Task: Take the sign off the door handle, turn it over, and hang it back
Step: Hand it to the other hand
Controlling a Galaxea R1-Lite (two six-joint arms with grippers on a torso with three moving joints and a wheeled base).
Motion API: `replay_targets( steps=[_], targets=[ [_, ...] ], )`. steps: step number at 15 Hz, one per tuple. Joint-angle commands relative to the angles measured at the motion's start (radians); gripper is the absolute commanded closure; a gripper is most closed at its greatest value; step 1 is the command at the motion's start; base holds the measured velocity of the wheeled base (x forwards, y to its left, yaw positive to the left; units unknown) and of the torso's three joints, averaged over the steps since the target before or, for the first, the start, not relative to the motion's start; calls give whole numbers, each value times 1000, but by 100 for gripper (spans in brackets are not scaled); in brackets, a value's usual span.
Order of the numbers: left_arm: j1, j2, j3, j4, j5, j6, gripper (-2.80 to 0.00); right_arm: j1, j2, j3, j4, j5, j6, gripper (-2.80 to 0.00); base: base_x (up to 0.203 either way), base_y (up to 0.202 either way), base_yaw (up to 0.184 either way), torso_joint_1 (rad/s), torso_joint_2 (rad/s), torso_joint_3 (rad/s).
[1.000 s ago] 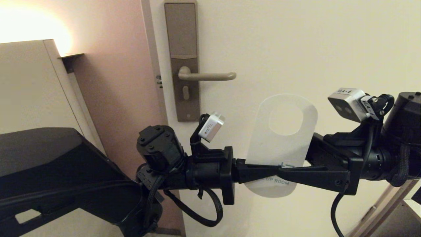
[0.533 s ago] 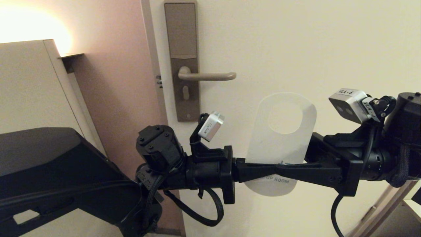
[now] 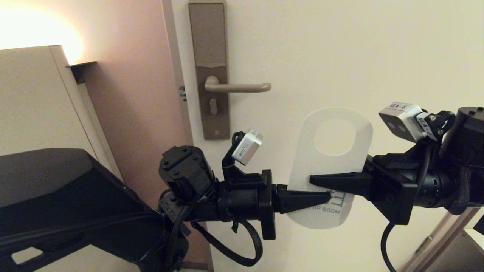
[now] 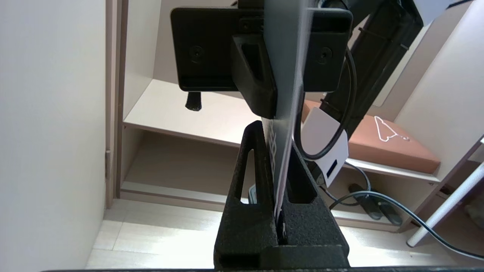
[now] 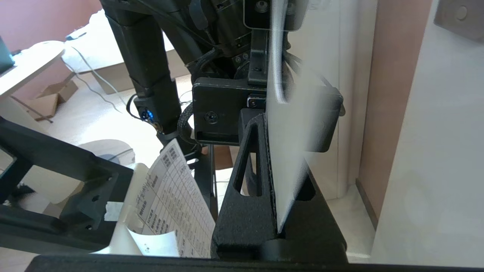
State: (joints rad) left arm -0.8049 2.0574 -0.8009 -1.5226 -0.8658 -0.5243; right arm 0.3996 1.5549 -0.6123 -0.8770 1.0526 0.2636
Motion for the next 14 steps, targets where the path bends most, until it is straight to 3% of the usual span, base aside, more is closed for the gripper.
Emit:
replay_targets(
  steps=[1, 10, 11, 14],
  targets=[
    [-2, 0, 0, -47, -4, -3, 0, 1, -1, 3, -5, 6, 2, 0, 0, 0, 0, 0, 0, 0],
    [-2, -3, 6, -47, -5, 0, 0, 1, -6, 17, -5, 6, 0, 0, 0, 0, 0, 0, 0, 0],
    [-2, -6, 9, -47, -7, 0, -280, 1, -6, 18, -5, 7, -1, 0, 0, 0, 0, 0, 0, 0],
    [-2, -6, 8, -47, -4, 6, -280, -1, -10, 29, -5, 6, -1, 0, 0, 0, 0, 0, 0, 0]
  ],
)
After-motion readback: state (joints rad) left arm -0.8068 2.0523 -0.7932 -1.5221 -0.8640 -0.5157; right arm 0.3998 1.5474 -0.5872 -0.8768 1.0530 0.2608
